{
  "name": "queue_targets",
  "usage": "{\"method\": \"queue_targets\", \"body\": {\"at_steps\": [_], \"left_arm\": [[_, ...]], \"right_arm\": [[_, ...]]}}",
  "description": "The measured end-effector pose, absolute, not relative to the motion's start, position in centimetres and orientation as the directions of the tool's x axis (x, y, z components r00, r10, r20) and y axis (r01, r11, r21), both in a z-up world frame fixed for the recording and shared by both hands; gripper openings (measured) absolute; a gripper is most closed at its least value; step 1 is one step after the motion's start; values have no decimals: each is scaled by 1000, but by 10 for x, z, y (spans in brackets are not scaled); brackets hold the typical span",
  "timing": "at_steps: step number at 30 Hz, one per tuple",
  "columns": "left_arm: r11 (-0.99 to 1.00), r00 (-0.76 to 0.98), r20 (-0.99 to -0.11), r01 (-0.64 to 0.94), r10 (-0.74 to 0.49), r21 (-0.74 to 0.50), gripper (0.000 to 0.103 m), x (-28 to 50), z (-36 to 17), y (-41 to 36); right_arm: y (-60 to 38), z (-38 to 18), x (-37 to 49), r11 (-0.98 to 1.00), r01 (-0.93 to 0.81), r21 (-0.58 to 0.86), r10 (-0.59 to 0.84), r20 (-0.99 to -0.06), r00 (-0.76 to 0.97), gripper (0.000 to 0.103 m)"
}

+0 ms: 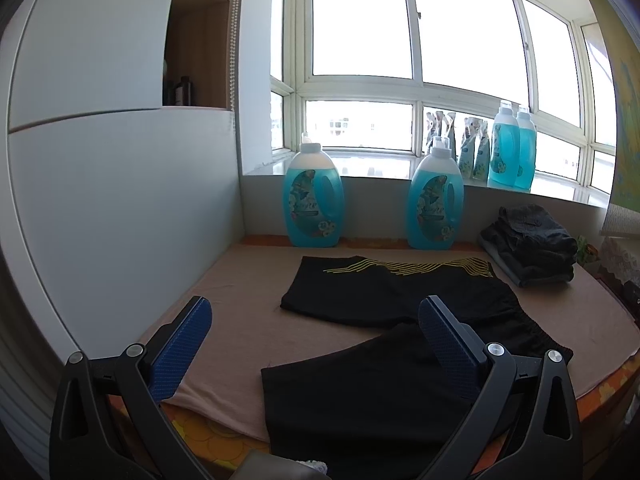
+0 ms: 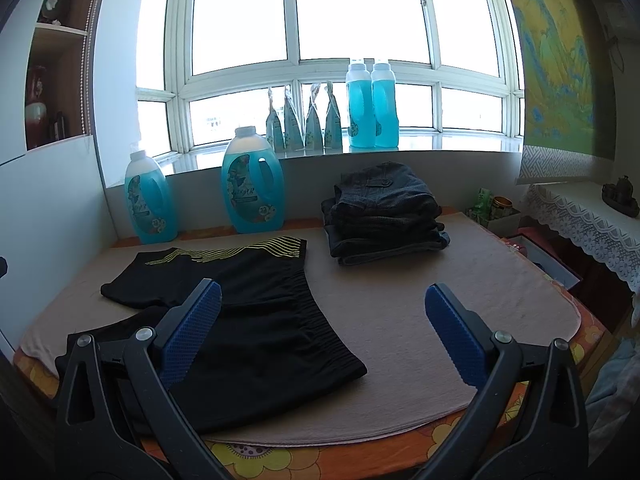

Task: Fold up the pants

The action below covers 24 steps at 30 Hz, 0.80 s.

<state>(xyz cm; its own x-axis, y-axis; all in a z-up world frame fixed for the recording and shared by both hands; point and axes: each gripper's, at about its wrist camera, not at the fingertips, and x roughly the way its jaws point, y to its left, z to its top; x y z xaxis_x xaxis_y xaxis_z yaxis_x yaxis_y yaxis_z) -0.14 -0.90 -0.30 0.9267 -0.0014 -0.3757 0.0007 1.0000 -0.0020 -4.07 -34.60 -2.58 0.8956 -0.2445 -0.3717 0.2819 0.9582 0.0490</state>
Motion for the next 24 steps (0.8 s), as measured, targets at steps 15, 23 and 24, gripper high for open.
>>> {"method": "queue_targets", "body": {"at_steps": [15, 23, 24], "left_arm": [[1000, 925, -380, 2, -1, 3, 103, -1, -3, -10], [1000, 925, -380, 1, 2, 7, 103, -1, -4, -11], [1000, 925, -381, 1, 2, 7, 103, -1, -4, -11]], "right_arm": [[-346, -29, -40, 958, 280, 53, -241, -375, 895, 103], [-346, -30, -40, 958, 281, 54, -241, -376, 895, 103], [-346, -30, -40, 958, 281, 54, -241, -377, 894, 103]]}}
